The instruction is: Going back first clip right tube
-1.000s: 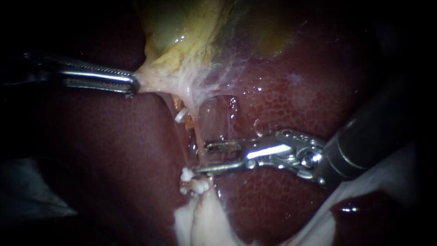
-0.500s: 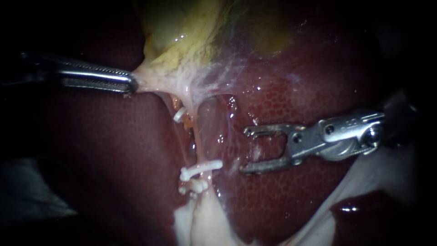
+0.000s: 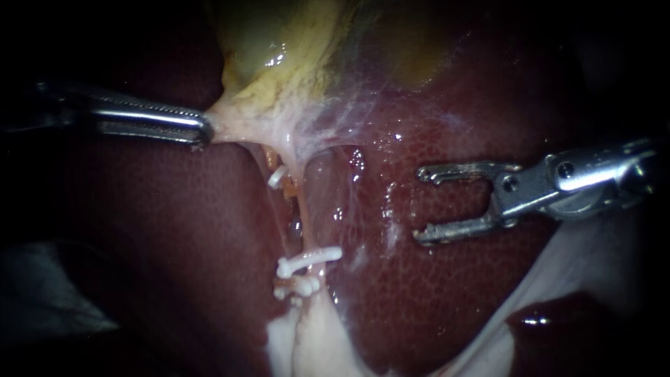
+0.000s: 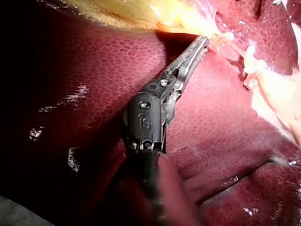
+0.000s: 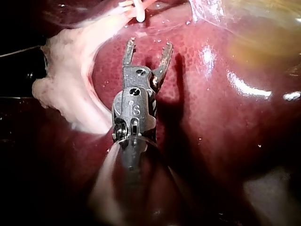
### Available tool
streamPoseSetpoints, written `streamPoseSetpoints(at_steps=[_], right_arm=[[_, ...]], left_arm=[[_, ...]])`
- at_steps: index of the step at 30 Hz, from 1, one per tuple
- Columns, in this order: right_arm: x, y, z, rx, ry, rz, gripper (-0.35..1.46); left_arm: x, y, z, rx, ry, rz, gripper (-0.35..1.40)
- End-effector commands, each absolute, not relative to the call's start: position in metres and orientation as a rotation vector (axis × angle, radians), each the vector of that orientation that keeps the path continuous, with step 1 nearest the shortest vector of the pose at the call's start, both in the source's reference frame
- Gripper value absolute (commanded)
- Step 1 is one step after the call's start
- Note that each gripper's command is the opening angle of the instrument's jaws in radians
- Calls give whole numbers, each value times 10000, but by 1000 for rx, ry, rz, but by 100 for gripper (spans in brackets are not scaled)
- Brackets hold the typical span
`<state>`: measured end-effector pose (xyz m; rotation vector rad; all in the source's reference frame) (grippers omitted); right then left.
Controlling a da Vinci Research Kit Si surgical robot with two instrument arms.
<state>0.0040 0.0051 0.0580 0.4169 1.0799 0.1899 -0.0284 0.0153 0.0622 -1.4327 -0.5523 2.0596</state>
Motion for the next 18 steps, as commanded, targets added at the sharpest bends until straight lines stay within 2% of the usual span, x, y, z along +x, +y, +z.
streamPoseSetpoints(at_steps=[1,8,18], right_arm=[[40,51,582,436,1096,181,50],[41,51,582,443,1111,179,50],[42,50,583,451,1113,174,50]], left_arm=[[-286,153,627,-1432,-542,2064,-35],[-302,150,660,-1413,-550,2064,-35],[-303,150,663,-1412,-556,2060,-35]])
